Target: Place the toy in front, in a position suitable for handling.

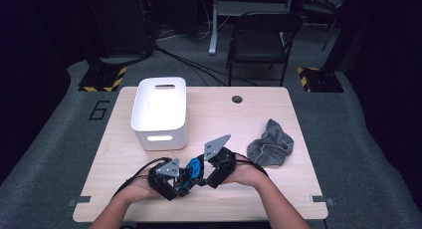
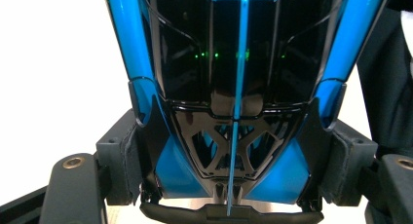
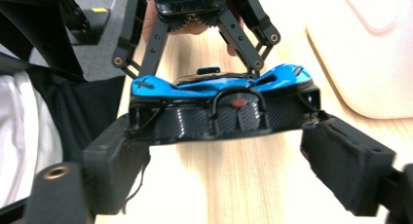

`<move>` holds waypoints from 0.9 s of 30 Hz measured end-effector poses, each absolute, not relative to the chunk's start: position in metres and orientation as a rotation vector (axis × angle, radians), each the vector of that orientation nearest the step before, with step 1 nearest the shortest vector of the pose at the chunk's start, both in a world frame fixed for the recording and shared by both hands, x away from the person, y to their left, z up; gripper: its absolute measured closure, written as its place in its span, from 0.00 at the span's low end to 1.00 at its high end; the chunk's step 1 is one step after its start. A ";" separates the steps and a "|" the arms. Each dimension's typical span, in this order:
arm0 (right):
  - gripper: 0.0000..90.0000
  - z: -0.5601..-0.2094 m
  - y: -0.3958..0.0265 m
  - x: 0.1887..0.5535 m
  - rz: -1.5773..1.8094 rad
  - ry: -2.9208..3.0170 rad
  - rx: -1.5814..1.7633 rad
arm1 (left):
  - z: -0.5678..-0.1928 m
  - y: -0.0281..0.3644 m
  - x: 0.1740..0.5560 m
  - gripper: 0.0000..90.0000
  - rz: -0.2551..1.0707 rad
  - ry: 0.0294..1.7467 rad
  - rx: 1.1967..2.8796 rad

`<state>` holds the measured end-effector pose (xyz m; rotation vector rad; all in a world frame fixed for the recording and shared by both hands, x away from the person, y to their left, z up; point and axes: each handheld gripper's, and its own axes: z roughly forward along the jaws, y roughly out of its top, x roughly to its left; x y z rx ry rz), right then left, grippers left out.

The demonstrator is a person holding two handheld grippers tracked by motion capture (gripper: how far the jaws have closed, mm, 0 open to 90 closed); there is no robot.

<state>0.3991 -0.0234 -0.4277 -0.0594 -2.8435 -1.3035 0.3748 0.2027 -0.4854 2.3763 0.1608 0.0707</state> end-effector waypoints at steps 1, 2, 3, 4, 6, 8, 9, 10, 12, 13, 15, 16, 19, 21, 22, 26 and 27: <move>0.18 -0.428 -0.023 0.400 -1.298 -2.850 -0.054 | -0.486 0.202 0.374 0.28 0.075 0.165 2.382; 0.18 -0.427 -0.023 0.400 -1.294 -2.854 -0.045 | -0.486 0.202 0.374 0.28 0.072 0.161 2.385; 0.18 -0.427 -0.022 0.399 -1.291 -2.853 -0.042 | -0.486 0.202 0.375 0.28 0.068 0.159 2.390; 0.17 -0.426 -0.022 0.400 -1.292 -2.856 -0.033 | -0.487 0.202 0.374 0.28 0.071 0.155 2.395; 0.17 -0.424 -0.021 0.399 -1.292 -2.855 -0.018 | -0.488 0.201 0.374 0.28 0.058 0.155 2.394; 0.17 -0.422 -0.019 0.399 -1.271 -2.865 -0.003 | -0.488 0.200 0.374 0.28 0.061 0.150 2.403; 0.17 -0.420 -0.018 0.399 -1.254 -2.874 0.002 | -0.489 0.200 0.374 0.28 0.054 0.149 2.403; 0.17 -0.419 -0.017 0.399 -1.237 -2.879 0.007 | -0.489 0.200 0.374 0.28 0.056 0.146 2.407; 0.18 -0.418 -0.015 0.399 -1.218 -2.885 0.035 | -0.490 0.199 0.374 0.28 0.056 0.146 2.414; 0.19 -0.417 -0.014 0.398 -1.208 -2.885 0.039 | -0.490 0.199 0.374 0.28 0.064 0.140 2.416; 0.19 -0.416 -0.010 0.398 -1.185 -2.895 0.055 | -0.490 0.199 0.375 0.28 0.061 0.138 2.421; 0.19 -0.416 -0.008 0.397 -1.174 -2.890 0.062 | -0.490 0.198 0.375 0.28 0.067 0.139 2.413; 0.21 -0.416 -0.002 0.396 -1.155 -2.893 0.081 | -0.491 0.198 0.374 0.28 0.069 0.144 2.412; 0.23 -0.417 0.001 0.396 -1.141 -2.892 0.113 | -0.491 0.198 0.374 0.28 0.069 0.143 2.414; 0.24 -0.417 0.003 0.396 -1.137 -2.898 0.119 | -0.491 0.197 0.374 0.28 0.066 0.143 2.413; 0.25 -0.419 0.005 0.397 -1.117 -2.901 0.125 | -0.491 0.198 0.374 0.28 0.078 0.134 2.423; 0.25 -0.419 0.005 0.397 -1.113 -2.904 0.119 | -0.491 0.198 0.374 0.28 0.075 0.132 2.424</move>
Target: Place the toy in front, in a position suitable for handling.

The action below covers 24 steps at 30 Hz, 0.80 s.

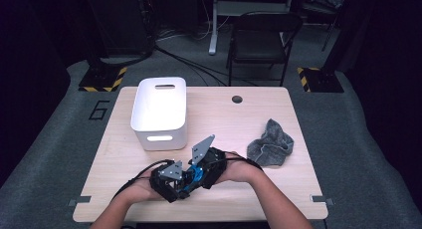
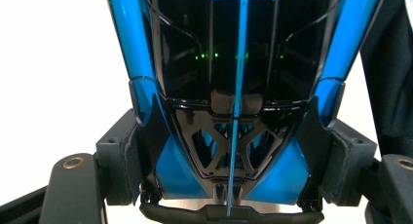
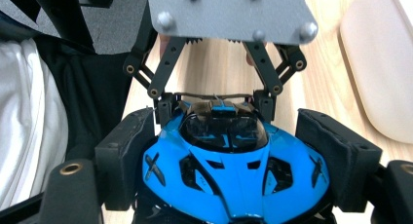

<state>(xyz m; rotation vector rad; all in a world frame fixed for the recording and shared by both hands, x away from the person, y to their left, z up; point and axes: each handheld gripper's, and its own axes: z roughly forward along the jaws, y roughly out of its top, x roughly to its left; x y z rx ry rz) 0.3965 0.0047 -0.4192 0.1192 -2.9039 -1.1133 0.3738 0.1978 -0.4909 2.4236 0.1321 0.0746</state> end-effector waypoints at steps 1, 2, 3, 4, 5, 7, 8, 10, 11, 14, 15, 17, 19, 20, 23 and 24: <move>0.25 -0.420 0.004 0.397 -1.119 -2.901 0.120 | -0.491 0.198 0.374 0.28 0.075 0.131 2.425; 0.25 -0.420 0.003 0.397 -1.111 -2.899 0.119 | -0.492 0.197 0.373 0.28 0.078 0.133 2.424; 0.25 -0.421 0.003 0.397 -1.103 -2.900 0.112 | -0.492 0.197 0.373 0.28 0.075 0.136 2.429; 0.25 -0.422 0.002 0.397 -1.090 -2.904 0.122 | -0.492 0.197 0.373 0.28 0.075 0.135 2.435; 0.25 -0.422 0.002 0.397 -1.079 -2.908 0.118 | -0.492 0.197 0.374 0.28 0.077 0.132 2.439; 0.25 -0.425 0.000 0.397 -1.069 -2.914 0.100 | -0.493 0.197 0.374 0.28 0.066 0.131 2.442; 0.25 -0.426 -0.001 0.398 -1.079 -2.913 0.106 | -0.493 0.197 0.374 0.28 0.067 0.134 2.443; 0.25 -0.430 -0.004 0.398 -1.091 -2.905 0.104 | -0.494 0.196 0.374 0.28 0.064 0.128 2.452; 0.25 -0.432 -0.005 0.398 -1.093 -2.907 0.102 | -0.495 0.195 0.374 0.28 0.062 0.128 2.461; 0.25 -0.437 -0.007 0.399 -1.094 -2.908 0.113 | -0.497 0.194 0.374 0.28 0.055 0.128 2.469; 0.25 -0.438 -0.008 0.399 -1.093 -2.906 0.116 | -0.497 0.194 0.374 0.28 0.058 0.131 2.470; 0.25 -0.440 -0.010 0.399 -1.103 -2.897 0.102 | -0.497 0.194 0.374 0.28 0.050 0.127 2.477; 0.25 -0.443 -0.013 0.400 -1.112 -2.890 0.102 | -0.498 0.194 0.374 0.28 0.049 0.121 2.483; 0.25 -0.445 -0.013 0.400 -1.118 -2.888 0.093 | -0.499 0.193 0.374 0.28 0.048 0.127 2.481; 0.25 -0.450 -0.015 0.400 -1.110 -2.890 0.097 | -0.502 0.192 0.374 0.28 0.047 0.120 2.500; 0.25 -0.452 -0.016 0.400 -1.111 -2.887 0.088 | -0.502 0.191 0.374 0.28 0.049 0.121 2.506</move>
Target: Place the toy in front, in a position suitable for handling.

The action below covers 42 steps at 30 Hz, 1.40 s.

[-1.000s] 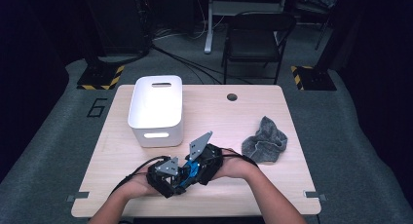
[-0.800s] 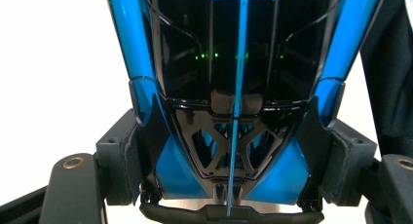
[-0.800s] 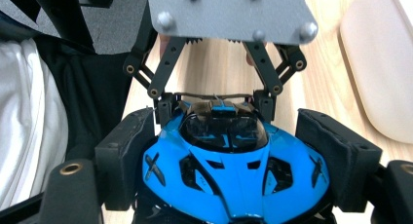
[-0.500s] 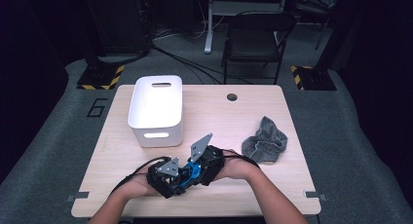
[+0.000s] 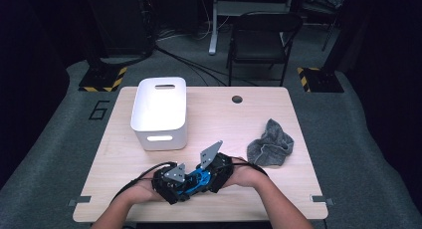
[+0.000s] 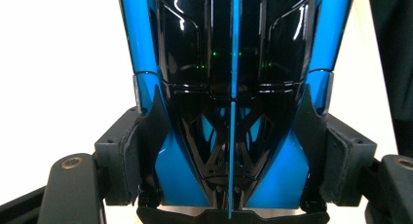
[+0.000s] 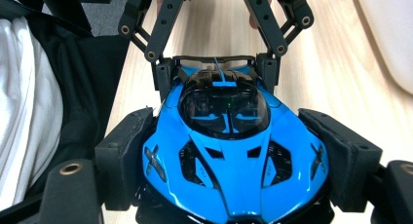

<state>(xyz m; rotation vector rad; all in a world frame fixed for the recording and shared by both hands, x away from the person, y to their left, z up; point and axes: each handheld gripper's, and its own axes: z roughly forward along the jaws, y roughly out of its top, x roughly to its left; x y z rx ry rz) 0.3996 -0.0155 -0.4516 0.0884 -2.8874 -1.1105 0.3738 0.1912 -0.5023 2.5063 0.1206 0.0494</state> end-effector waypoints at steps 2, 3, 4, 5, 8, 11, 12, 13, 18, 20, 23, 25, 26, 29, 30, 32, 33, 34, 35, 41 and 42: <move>0.25 -0.454 -0.016 0.399 -1.114 -2.890 0.088 | -0.503 0.191 0.374 0.28 0.057 0.125 2.511; 0.25 -0.455 -0.017 0.400 -1.113 -2.888 0.089 | -0.504 0.190 0.374 0.28 0.047 0.122 2.510; 0.25 -0.457 -0.018 0.400 -1.115 -2.886 0.083 | -0.504 0.190 0.374 0.28 0.043 0.119 2.516; 0.25 -0.458 -0.018 0.400 -1.116 -2.883 0.083 | -0.505 0.190 0.374 0.28 0.053 0.121 2.517; 0.25 -0.460 -0.019 0.400 -1.112 -2.885 0.080 | -0.506 0.190 0.374 0.27 0.045 0.118 2.523; 0.25 -0.462 -0.020 0.399 -1.116 -2.882 0.074 | -0.506 0.190 0.375 0.27 0.036 0.113 2.527; 0.25 -0.463 -0.021 0.399 -1.121 -2.881 0.073 | -0.506 0.190 0.375 0.27 0.039 0.111 2.526; 0.25 -0.463 -0.021 0.400 -1.123 -2.884 0.076 | -0.506 0.189 0.375 0.27 0.041 0.109 2.526; 0.25 -0.464 -0.022 0.399 -1.117 -2.886 0.076 | -0.507 0.189 0.374 0.27 0.044 0.118 2.524; 0.25 -0.464 -0.022 0.399 -1.115 -2.888 0.082 | -0.507 0.190 0.375 0.26 0.037 0.117 2.523; 0.26 -0.465 -0.023 0.398 -1.116 -2.900 0.070 | -0.508 0.191 0.376 0.25 0.016 0.145 2.522; 0.26 -0.466 -0.024 0.398 -1.117 -2.899 0.068 | -0.509 0.192 0.376 0.24 0.002 0.147 2.519; 0.26 -0.466 -0.024 0.398 -1.118 -2.895 0.067 | -0.509 0.192 0.376 0.24 0.008 0.146 2.522; 0.27 -0.467 -0.026 0.398 -1.124 -2.890 0.068 | -0.509 0.195 0.376 0.24 0.031 0.153 2.534; 0.28 -0.467 -0.027 0.398 -1.129 -2.879 0.066 | -0.509 0.195 0.376 0.23 0.034 0.156 2.532; 0.28 -0.467 -0.029 0.397 -1.139 -2.889 0.067 | -0.509 0.196 0.376 0.23 0.030 0.156 2.534; 0.28 -0.468 -0.029 0.397 -1.143 -2.885 0.066 | -0.509 0.196 0.375 0.23 0.032 0.152 2.528; 0.28 -0.469 -0.030 0.397 -1.145 -2.884 0.062 | -0.509 0.195 0.375 0.24 0.041 0.144 2.533; 0.28 -0.470 -0.030 0.396 -1.138 -2.883 0.058 | -0.509 0.195 0.374 0.24 0.044 0.140 2.529; 0.28 -0.477 -0.034 0.398 -1.129 -2.863 0.045 | -0.509 0.195 0.373 0.25 0.053 0.106 2.535; 0.28 -0.478 -0.034 0.399 -1.126 -2.863 0.040 | -0.509 0.195 0.374 0.25 0.053 0.091 2.530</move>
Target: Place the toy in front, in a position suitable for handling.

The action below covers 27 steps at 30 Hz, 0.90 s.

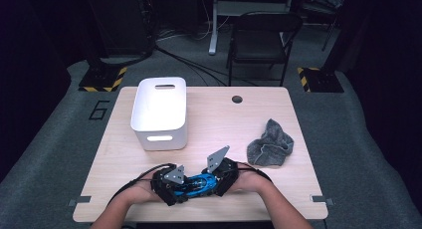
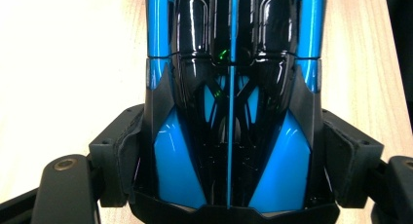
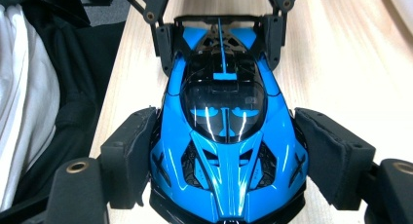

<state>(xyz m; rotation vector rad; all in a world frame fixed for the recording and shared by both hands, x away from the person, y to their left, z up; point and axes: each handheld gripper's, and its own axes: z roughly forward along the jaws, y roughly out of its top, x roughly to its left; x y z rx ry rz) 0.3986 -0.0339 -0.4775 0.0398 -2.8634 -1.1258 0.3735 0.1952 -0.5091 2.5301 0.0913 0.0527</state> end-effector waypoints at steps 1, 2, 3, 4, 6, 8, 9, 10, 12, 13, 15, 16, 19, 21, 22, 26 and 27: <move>0.28 -0.479 -0.034 0.399 -1.119 -2.858 0.034 | -0.509 0.195 0.373 0.25 0.047 0.082 2.528; 0.28 -0.480 -0.035 0.399 -1.116 -2.856 0.033 | -0.509 0.195 0.373 0.25 0.051 0.080 2.527; 0.28 -0.481 -0.035 0.399 -1.108 -2.850 0.027 | -0.509 0.195 0.372 0.25 0.057 0.077 2.526; 0.28 -0.483 -0.036 0.400 -1.108 -2.848 0.021 | -0.509 0.195 0.372 0.25 0.055 0.072 2.527; 0.28 -0.485 -0.037 0.400 -1.098 -2.836 0.015 | -0.509 0.195 0.372 0.26 0.051 0.067 2.525; 0.28 -0.486 -0.037 0.401 -1.084 -2.826 0.011 | -0.509 0.195 0.373 0.26 0.044 0.060 2.525; 0.28 -0.487 -0.038 0.402 -1.082 -2.823 0.012 | -0.509 0.195 0.372 0.26 0.047 0.060 2.522; 0.28 -0.488 -0.038 0.402 -1.082 -2.821 0.009 | -0.510 0.195 0.372 0.26 0.047 0.059 2.519; 0.28 -0.490 -0.038 0.403 -1.084 -2.814 0.015 | -0.510 0.195 0.373 0.26 0.043 0.049 2.522; 0.28 -0.491 -0.038 0.404 -1.074 -2.813 0.011 | -0.509 0.196 0.373 0.26 0.044 0.040 2.525; 0.28 -0.494 -0.038 0.405 -1.064 -2.809 0.015 | -0.509 0.196 0.373 0.26 0.042 0.032 2.528; 0.28 -0.495 -0.039 0.405 -1.064 -2.806 0.018 | -0.509 0.196 0.373 0.26 0.042 0.031 2.529; 0.28 -0.497 -0.039 0.405 -1.056 -2.803 0.010 | -0.509 0.196 0.373 0.26 0.042 0.020 2.520; 0.28 -0.498 -0.039 0.406 -1.043 -2.807 0.013 | -0.509 0.196 0.373 0.26 0.047 0.004 2.514; 0.28 -0.499 -0.039 0.405 -1.042 -2.808 0.008 | -0.509 0.196 0.373 0.26 0.047 0.001 2.513; 0.28 -0.501 -0.039 0.405 -1.016 -2.818 -0.005 | -0.510 0.196 0.373 0.26 0.048 -0.007 2.507; 0.28 -0.502 -0.038 0.406 -1.012 -2.823 0.003 | -0.510 0.196 0.373 0.26 0.050 -0.016 2.507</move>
